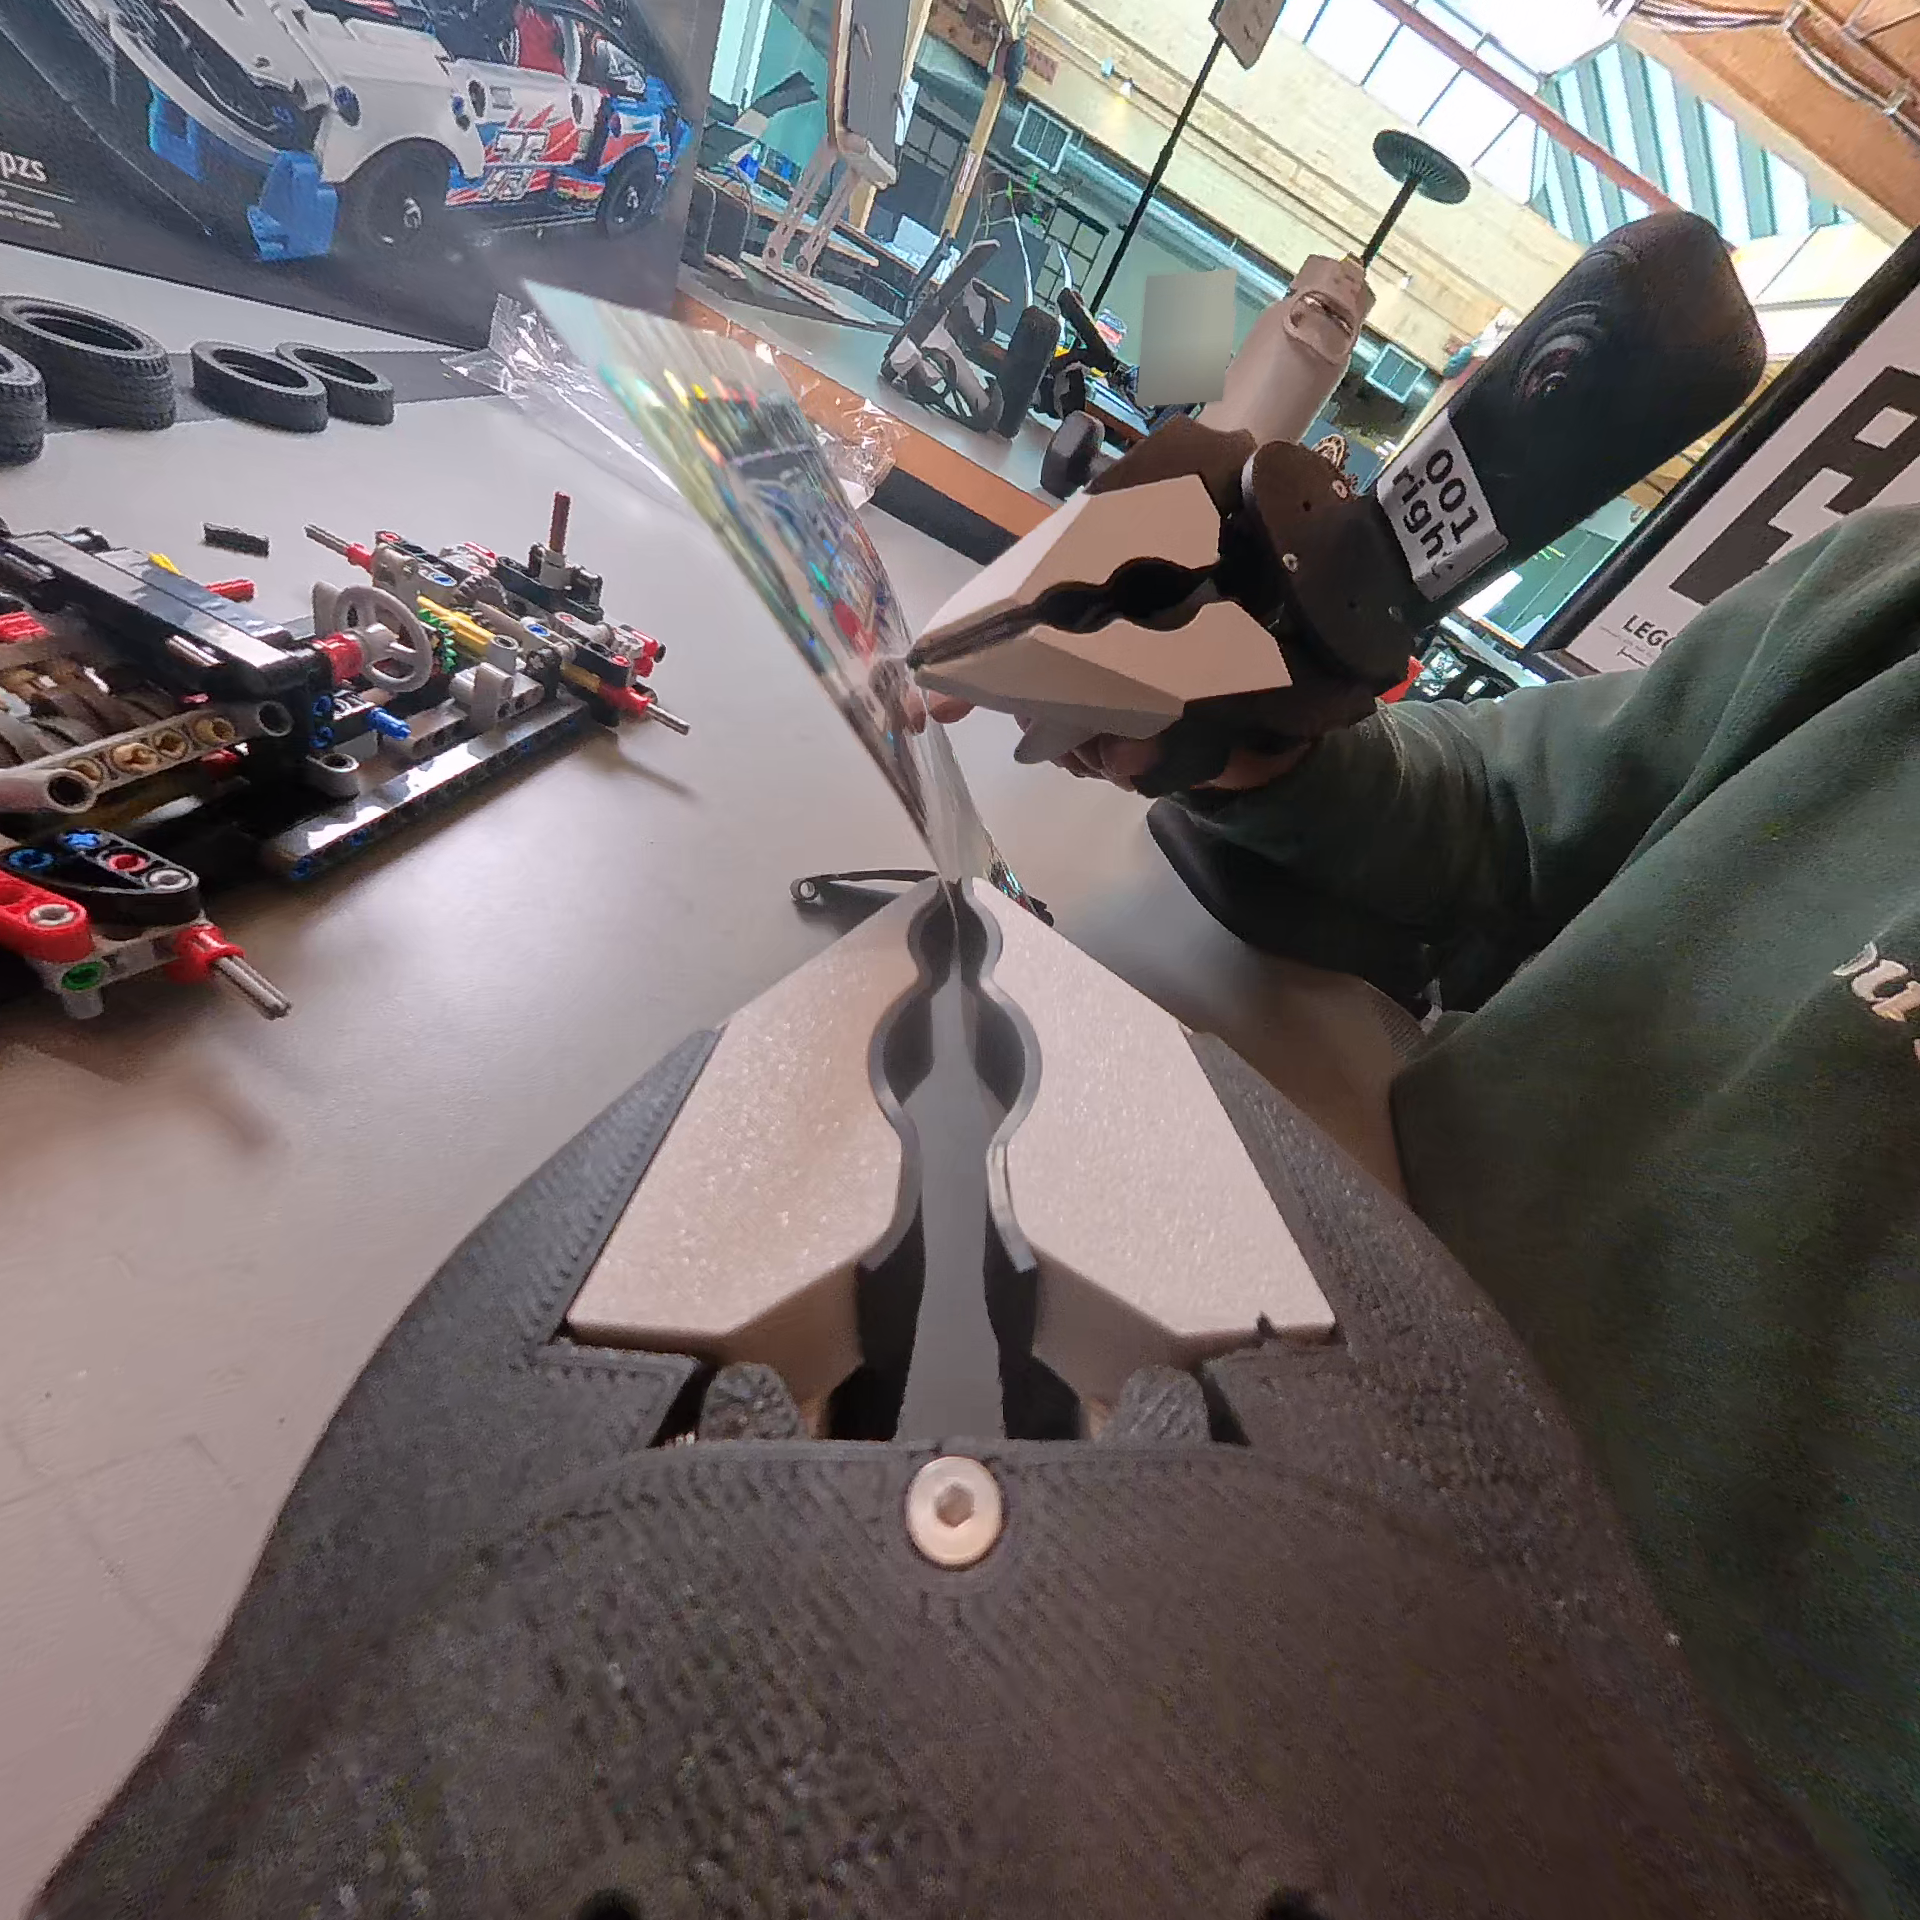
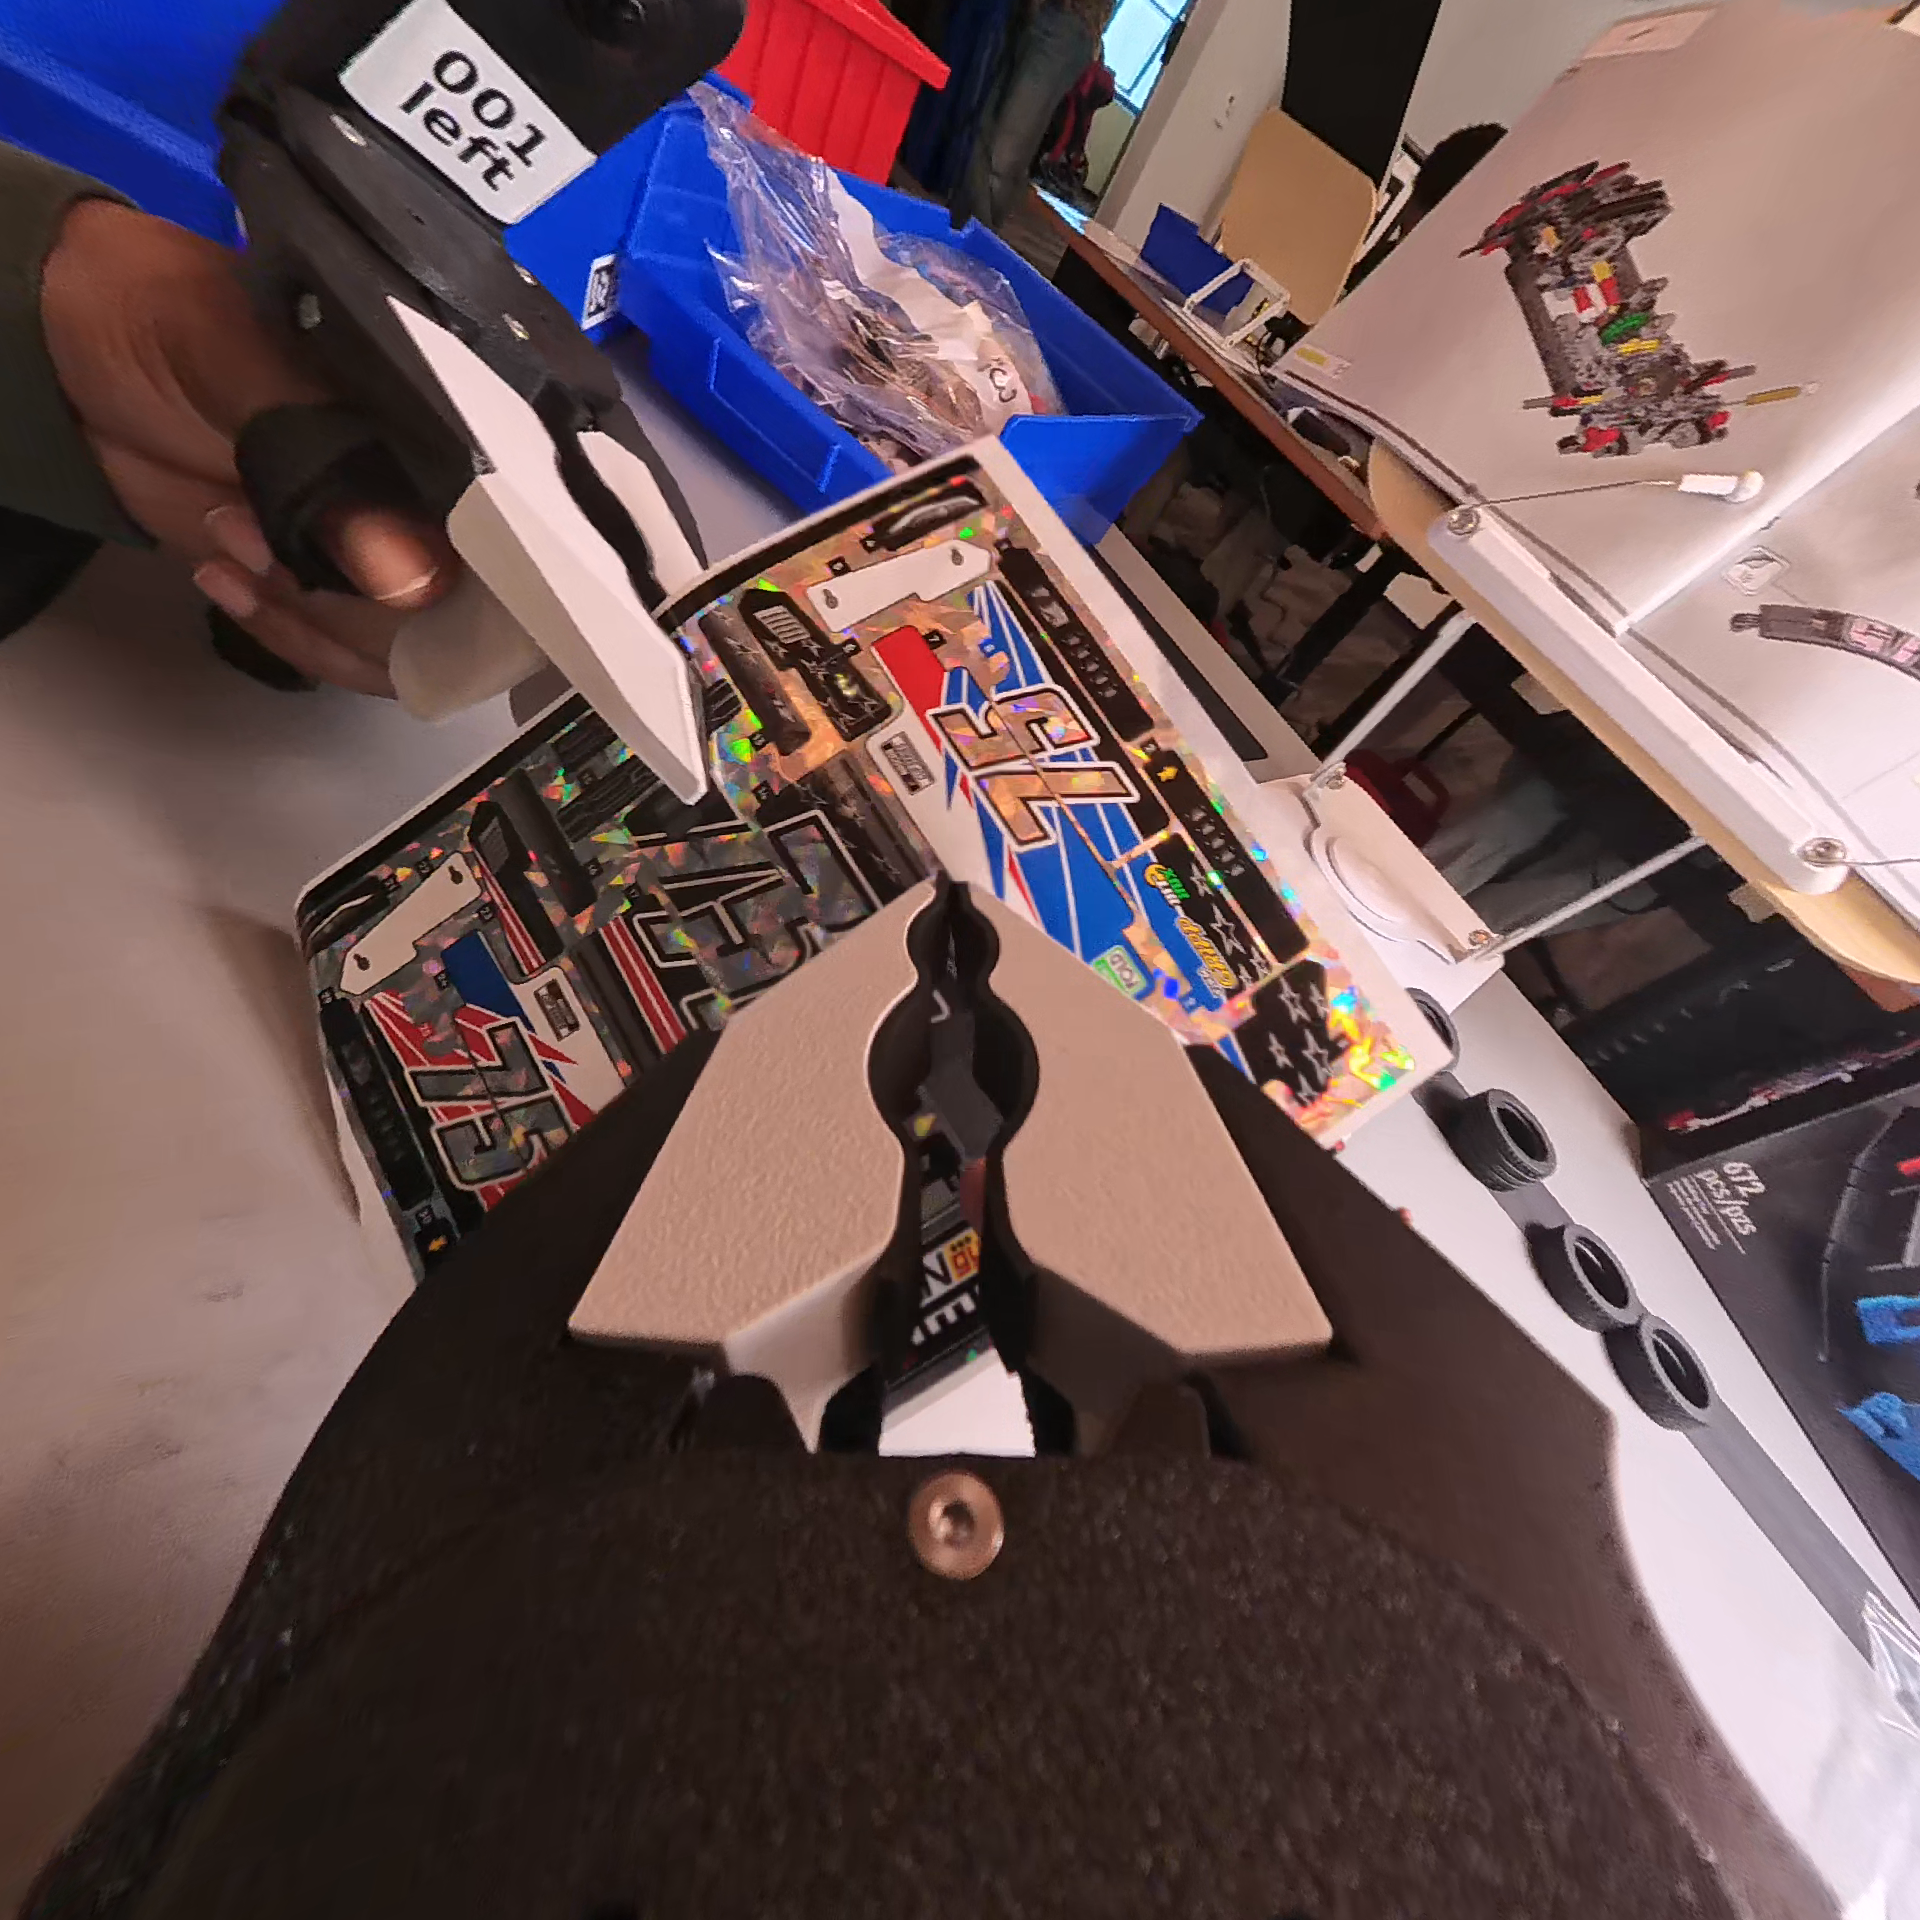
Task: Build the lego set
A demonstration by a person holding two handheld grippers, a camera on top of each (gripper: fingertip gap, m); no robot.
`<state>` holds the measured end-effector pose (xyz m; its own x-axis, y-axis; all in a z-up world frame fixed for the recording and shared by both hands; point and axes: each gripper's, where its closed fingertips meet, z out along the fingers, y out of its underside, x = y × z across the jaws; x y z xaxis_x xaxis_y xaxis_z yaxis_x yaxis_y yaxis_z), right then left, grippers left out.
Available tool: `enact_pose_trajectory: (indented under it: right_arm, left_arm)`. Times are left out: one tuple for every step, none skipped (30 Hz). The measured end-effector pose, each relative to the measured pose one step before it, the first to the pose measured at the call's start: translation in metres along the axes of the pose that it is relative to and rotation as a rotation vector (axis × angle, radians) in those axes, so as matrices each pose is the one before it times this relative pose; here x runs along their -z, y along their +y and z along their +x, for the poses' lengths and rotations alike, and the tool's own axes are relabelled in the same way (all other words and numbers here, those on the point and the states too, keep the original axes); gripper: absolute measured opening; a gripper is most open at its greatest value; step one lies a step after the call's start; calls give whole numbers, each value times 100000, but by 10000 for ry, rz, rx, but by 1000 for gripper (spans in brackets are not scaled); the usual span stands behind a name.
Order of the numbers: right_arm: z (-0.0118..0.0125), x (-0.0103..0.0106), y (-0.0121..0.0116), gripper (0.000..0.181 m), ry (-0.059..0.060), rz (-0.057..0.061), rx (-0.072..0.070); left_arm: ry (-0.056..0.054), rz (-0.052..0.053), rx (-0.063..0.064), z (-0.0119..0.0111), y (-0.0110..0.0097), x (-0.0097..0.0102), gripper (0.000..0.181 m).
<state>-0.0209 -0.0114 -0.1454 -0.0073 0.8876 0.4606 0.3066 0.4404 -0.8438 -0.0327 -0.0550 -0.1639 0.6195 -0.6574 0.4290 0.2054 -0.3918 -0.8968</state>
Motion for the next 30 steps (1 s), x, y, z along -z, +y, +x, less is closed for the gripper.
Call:
enact_pose_trajectory:
  right_arm:
    - [-228, -65, -16, 0, -52, 5, 27]
    - [-209, -61, -14, 0, -45, 1, 21]
    - [-201, -59, -9, 0, -46, 6, 8]
    - [-195, -50, -42, 0, -51, 16, -5]
    - [-210, -51, -44, 0, -58, 18, -12]
    - [-203, -60, -57, 0, -47, 18, -1]
    - [-176, -52, -83, 0, -37, 28, 6]
    - [-191, -70, -112, 0, -39, 31, 5]
    - [-191, -87, -147, 0, -41, 37, 6]
    - [-196, -84, -175, 0, -44, 42, 7]
    - [-250, -84, -175, 0, -66, 39, 17]
    - [-299, -83, -142, 0, -84, 35, 34]
    - [-331, -68, -57, 0, -91, 14, 42]
    - [-318, -81, 19, 0, -78, -6, 39]
    - [-313, -81, 72, 0, -91, -28, 27]
    - [-276, -82, 83, 0, -87, -28, 13]
    - [-254, -65, 78, 0, -78, -24, 9]
    - [-199, -55, 70, 0, -64, -19, 8]
    - [-166, -42, 69, 0, -60, -18, -2]
    - [-141, -46, 78, 0, -55, -23, -22]
    - [-144, -47, 86, 0, -66, -22, -30]
    - [-144, -40, 105, 0, -66, -24, -35]
    - [-144, -52, 113, 0, -67, -27, -31]
    - [-132, -51, 95, 0, -59, -23, -23]
    - [-126, -48, 78, 0, -53, -23, -9]
    - [-125, -50, 62, 0, -43, -21, 10]
    - [-110, -49, 64, 0, -36, -23, 17]
    - [-110, -43, 62, 0, -38, -28, 14]
    - [-113, -46, 55, 0, -39, -23, 12]
    - [-116, -34, 85, 0, -44, -33, 13]
  left_arm:
    - [5, 2, 4, 4, -5, 6, 0]
    - [4, 0, 2, 7, 1, 0, 0]
    - [1, 0, -2, 0, 0, 0, 0]
    - [2, -1, -2, 8, 3, -7, 0]
    - [5, -1, 5, -1, 7, -7, 0]
    - [5, -3, 6, 14, 15, -7, 0]
    - [5, -7, 3, -3, 13, -17, 0]
    - [5, -8, 1, 9, 21, -17, 0]
    - [3, -7, 3, 2, 17, -10, 0]
    - [5, -6, 9, 4, 22, -26, 0]
    - [10, 6, 21, -11, 7, -5, 0]
    - [13, 25, 40, 0, -34, -2, 0]
    - [8, 45, 58, -19, -68, 29, 0]
    - [-4, 59, 74, -54, -89, 48, 0]
    - [-5, 65, 93, -70, -100, 59, 0]
    - [5, 67, 109, -73, -96, 65, 0]
    - [14, 65, 125, -73, -98, 60, 0]
    - [22, 63, 144, -65, -84, 54, 0]
    - [18, 60, 154, -89, -64, 55, 0]
    - [5, 59, 152, -103, -62, 63, 0]
    - [-6, 55, 139, -112, -64, 51, 0]
    - [-8, 41, 112, -93, -58, 47, 0]
    - [-13, 31, 67, -75, -58, 39, 0]
    - [-25, 16, 29, -66, -30, 26, 0]
    - [-33, -14, 17, -69, 21, 10, 0]
    - [-39, -39, 16, -71, 68, -16, 0]
    - [-32, -37, 13, -64, 65, -17, 0]
    - [-17, -17, 14, -37, 42, -25, 0]
    - [-20, -9, 22, -41, 29, -9, 0]
    - [-33, -8, 31, -76, 12, -8, 0]
